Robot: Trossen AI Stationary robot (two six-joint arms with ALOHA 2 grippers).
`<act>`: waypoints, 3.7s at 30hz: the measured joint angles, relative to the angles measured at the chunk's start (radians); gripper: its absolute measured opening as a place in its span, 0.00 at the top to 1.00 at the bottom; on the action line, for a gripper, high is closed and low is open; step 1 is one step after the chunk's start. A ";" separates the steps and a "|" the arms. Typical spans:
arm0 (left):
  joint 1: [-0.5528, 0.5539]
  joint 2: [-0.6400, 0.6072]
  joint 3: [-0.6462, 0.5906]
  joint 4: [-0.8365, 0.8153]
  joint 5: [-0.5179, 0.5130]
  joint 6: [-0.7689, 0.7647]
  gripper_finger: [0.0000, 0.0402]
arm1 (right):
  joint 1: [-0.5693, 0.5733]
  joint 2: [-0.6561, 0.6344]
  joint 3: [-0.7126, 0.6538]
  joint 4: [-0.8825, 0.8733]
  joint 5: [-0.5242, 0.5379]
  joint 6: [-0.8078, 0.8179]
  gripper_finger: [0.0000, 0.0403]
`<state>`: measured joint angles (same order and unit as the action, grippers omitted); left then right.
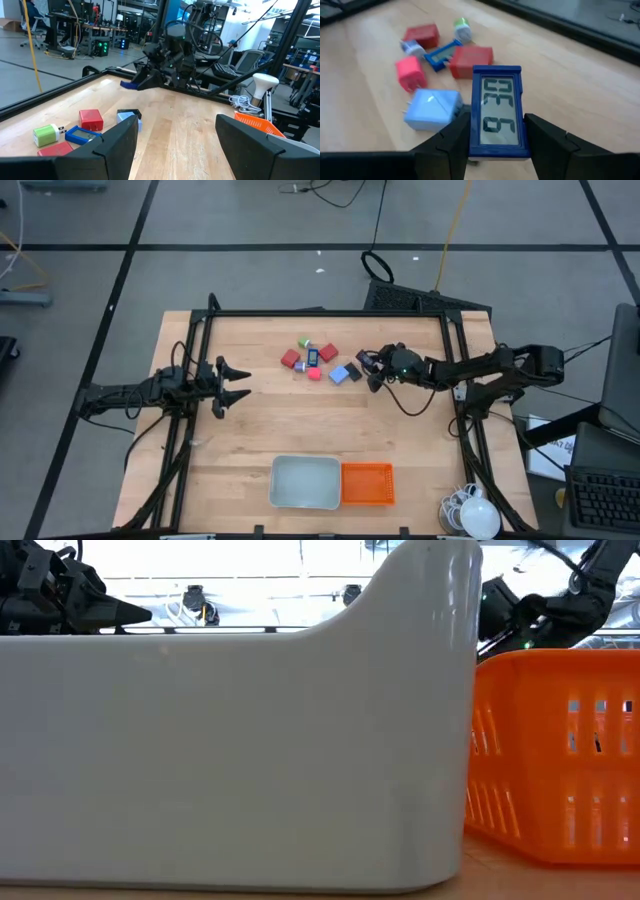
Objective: Pick & Place Office items
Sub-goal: Put the right blue digital timer into the orange bin
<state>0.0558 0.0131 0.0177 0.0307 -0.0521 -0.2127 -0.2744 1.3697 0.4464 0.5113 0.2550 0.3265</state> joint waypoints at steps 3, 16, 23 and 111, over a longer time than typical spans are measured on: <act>0.000 0.000 0.000 0.000 0.000 0.000 0.33 | 0.018 -0.035 0.000 -0.003 0.001 -0.008 0.59; 0.000 0.000 0.000 0.000 0.000 0.000 0.33 | 0.108 -0.162 0.001 -0.009 0.001 -0.052 0.59; 0.000 0.000 0.000 0.000 0.000 0.000 0.32 | 0.145 -0.218 0.001 -0.015 0.001 -0.060 0.59; 0.000 0.000 0.000 0.000 0.000 0.000 0.32 | 0.470 -0.417 0.001 -0.006 -0.443 -0.079 0.59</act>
<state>0.0555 0.0128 0.0177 0.0304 -0.0521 -0.2127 0.1958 0.9527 0.4477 0.5049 -0.1875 0.2480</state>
